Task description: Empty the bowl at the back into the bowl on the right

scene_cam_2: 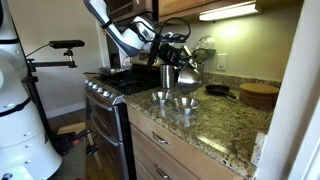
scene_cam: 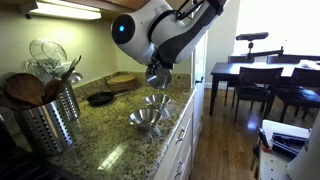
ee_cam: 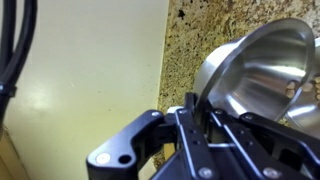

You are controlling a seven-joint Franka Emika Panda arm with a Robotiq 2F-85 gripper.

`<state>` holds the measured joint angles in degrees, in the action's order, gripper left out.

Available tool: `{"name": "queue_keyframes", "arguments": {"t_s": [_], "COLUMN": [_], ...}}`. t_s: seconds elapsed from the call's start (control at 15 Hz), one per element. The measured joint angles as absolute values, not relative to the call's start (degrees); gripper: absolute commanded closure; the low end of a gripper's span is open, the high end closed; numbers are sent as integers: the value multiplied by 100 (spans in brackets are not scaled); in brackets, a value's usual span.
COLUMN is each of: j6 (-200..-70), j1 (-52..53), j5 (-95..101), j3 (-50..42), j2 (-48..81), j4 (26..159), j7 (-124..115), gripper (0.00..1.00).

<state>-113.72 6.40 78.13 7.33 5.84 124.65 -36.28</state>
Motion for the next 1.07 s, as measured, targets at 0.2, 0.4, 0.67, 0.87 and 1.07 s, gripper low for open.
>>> {"name": "queue_keyframes", "arguments": {"t_s": [0.2, 0.4, 0.67, 0.87, 1.07], "j6": [-11258, -11100, -10963, -10868, -10787], "j1": [694, 756, 849, 900, 905], "j5": [7908, 8026, 8097, 8137, 8252], "j3": [772, 842, 928, 965, 987], "j2": [632, 672, 683, 695, 714], "j4": [12465, 12465, 12466, 12468, 12476], "j7": [-3639, -3646, -3646, -3646, -3647], "gripper": [92, 92, 92, 92, 92]}}
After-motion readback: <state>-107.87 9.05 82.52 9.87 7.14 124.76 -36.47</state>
